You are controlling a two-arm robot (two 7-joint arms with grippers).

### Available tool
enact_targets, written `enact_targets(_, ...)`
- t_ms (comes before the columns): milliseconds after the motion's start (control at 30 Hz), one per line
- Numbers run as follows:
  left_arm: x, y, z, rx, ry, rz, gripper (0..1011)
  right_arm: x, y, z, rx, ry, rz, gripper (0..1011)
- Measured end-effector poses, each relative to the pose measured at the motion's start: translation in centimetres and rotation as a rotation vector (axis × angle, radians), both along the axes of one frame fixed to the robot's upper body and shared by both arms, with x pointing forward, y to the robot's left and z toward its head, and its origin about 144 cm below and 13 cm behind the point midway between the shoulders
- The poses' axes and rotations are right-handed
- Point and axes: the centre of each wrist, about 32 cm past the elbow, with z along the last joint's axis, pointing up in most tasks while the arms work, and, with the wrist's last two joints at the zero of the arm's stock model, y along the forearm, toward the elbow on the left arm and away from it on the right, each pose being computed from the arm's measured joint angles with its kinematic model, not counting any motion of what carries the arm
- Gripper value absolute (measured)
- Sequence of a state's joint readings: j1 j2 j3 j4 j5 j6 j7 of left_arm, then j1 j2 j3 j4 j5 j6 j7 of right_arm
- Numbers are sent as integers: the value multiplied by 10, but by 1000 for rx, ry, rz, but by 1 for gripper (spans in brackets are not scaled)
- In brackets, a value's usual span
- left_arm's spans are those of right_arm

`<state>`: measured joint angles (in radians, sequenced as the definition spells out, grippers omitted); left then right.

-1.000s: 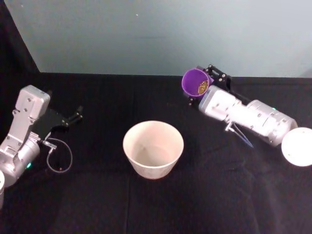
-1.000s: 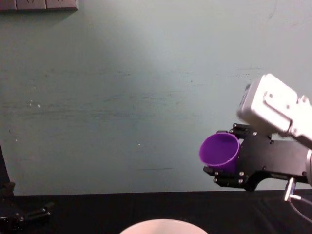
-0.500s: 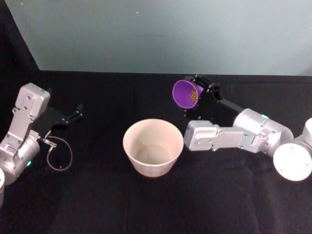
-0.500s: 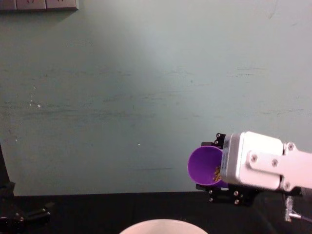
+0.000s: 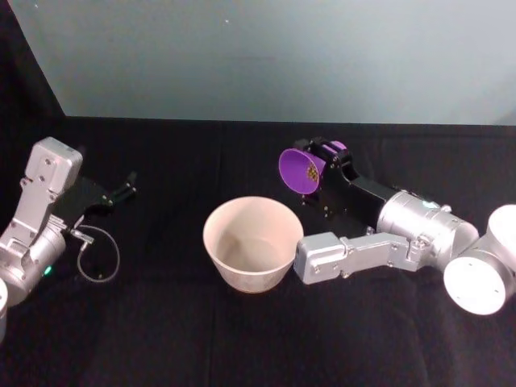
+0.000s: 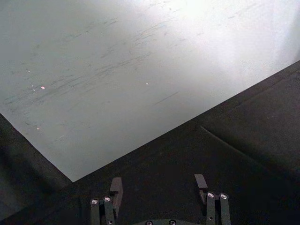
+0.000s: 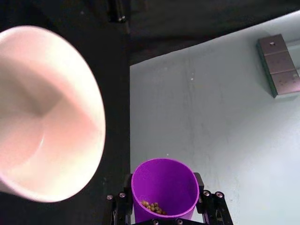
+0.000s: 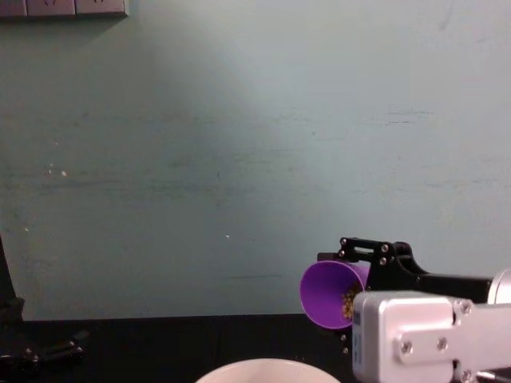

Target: Pick up the cup and pour the mung beans from the cup into the bowl.

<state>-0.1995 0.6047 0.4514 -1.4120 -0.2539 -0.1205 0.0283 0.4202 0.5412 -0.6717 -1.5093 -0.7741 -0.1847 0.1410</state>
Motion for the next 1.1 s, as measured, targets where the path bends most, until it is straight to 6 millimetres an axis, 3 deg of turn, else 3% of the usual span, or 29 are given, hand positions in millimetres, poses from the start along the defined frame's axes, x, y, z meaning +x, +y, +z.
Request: enact_targets(1100,0,0,0,0,0,0,1000,-9,9,-16,-194,-172,44,735)
